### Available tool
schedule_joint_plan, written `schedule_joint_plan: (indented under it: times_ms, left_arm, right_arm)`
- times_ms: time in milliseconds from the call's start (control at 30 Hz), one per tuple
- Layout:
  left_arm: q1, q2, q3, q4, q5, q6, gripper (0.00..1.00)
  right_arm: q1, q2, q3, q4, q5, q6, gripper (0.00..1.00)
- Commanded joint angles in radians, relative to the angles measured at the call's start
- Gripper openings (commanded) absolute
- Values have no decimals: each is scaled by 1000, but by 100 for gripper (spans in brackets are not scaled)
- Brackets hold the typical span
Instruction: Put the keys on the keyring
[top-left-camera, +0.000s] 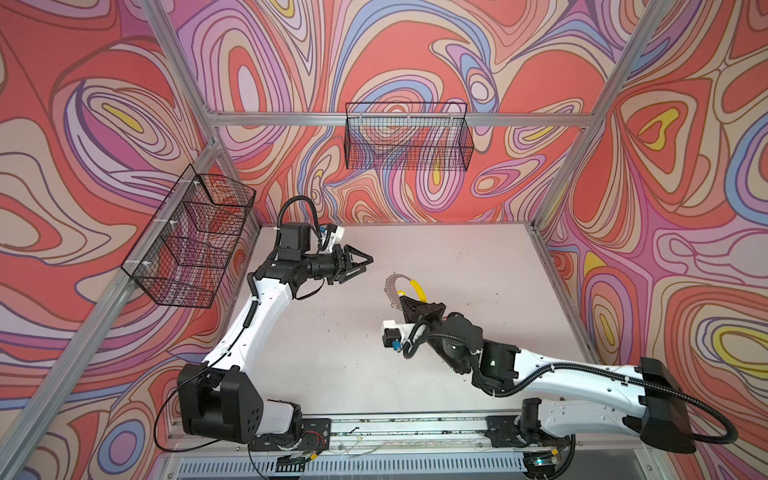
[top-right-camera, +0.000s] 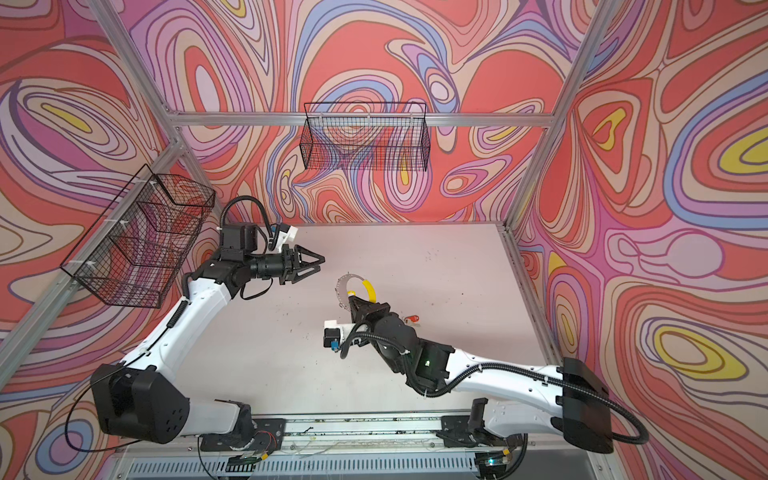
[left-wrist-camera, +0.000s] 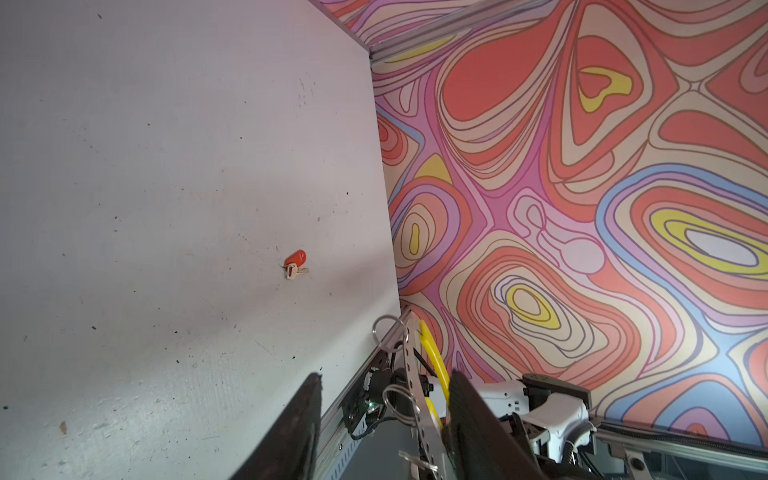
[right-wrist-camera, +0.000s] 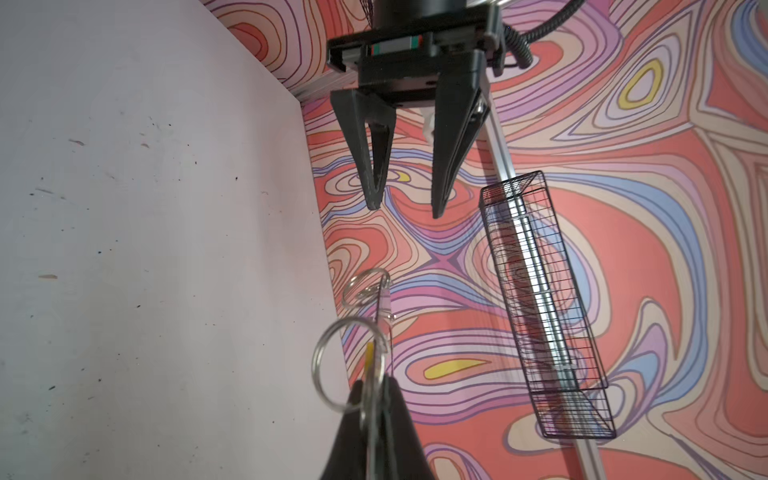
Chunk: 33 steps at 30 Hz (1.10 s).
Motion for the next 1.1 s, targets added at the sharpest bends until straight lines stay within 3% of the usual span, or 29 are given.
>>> schedule_joint_plan:
  times_ms: [0,133,233,433,633,733,967,1067]
  left_arm:
    - [0,2,-20,24,142,88,52]
    - [0,-40,-93,134,249,57,54]
    - [0,-50,-88,3,239,155,55]
    - [-32,-68,-89,-26,277,176,55]
    - [-133,-41,-72,-116,233,237,56]
    - [-136,-46,-96,-45,237,179,49]
    - [-136,-58,-89,11,283,80,16]
    - [-139,-79,-108,35,293,26,8]
  right_arm:
    - [39,-38,-50,211,27,-206,0]
    - [56,-32,-90,256,26,-253,0]
    - [69,-30,-167,438,-1,-366,0]
    - [69,-21,-165,430,-35,-380,0]
    - [69,-19,-185,469,-60,-393,0]
    - [69,-22,-195,458,-71,-393,0]
    - [69,-31,-211,444,-59,-375,0]
    - [69,-28,-195,399,-31,-345,0]
